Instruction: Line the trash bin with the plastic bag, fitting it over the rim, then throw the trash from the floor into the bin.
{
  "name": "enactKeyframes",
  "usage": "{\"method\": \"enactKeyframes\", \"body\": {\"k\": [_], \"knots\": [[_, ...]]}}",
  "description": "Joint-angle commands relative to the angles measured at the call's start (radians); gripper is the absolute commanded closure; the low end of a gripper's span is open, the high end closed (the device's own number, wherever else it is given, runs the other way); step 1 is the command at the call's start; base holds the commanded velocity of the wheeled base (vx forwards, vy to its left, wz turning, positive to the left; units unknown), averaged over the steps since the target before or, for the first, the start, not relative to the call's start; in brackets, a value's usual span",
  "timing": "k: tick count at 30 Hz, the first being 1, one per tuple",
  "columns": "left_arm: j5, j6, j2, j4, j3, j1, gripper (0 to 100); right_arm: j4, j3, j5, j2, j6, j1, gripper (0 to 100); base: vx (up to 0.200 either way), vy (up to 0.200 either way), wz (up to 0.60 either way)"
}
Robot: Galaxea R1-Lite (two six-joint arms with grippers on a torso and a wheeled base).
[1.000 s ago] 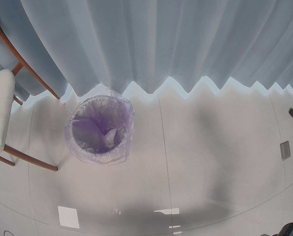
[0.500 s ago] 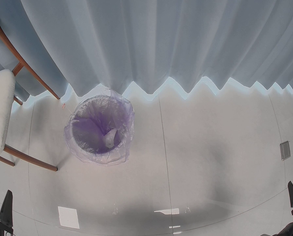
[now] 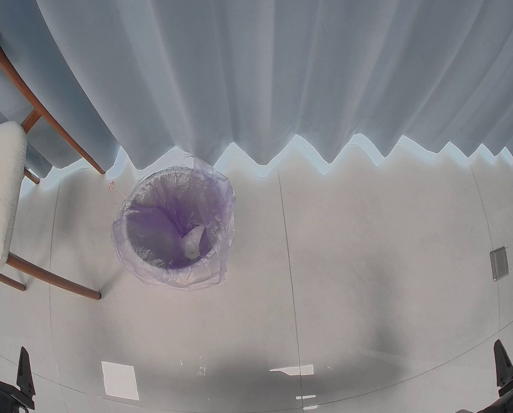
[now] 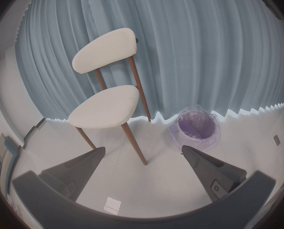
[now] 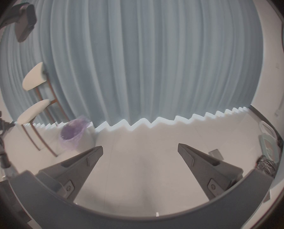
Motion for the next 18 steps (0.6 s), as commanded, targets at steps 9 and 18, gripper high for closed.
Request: {"method": "enactKeyframes", "body": {"k": [9, 18], "knots": [[0.001, 0.017, -0.021, -0.03, 0.016, -0.001, 0, -0.038, 0.018, -0.175, -0.033, 0.053, -0.001, 0, 0.0, 0.0, 0.0], [-0.363, 0.027, -0.02, -0.035, 0.023, -0.001, 0, -0.03, 0.018, 0.092, -0.034, 0.041, 0.001, 0, 0.0, 0.0, 0.0]]}}
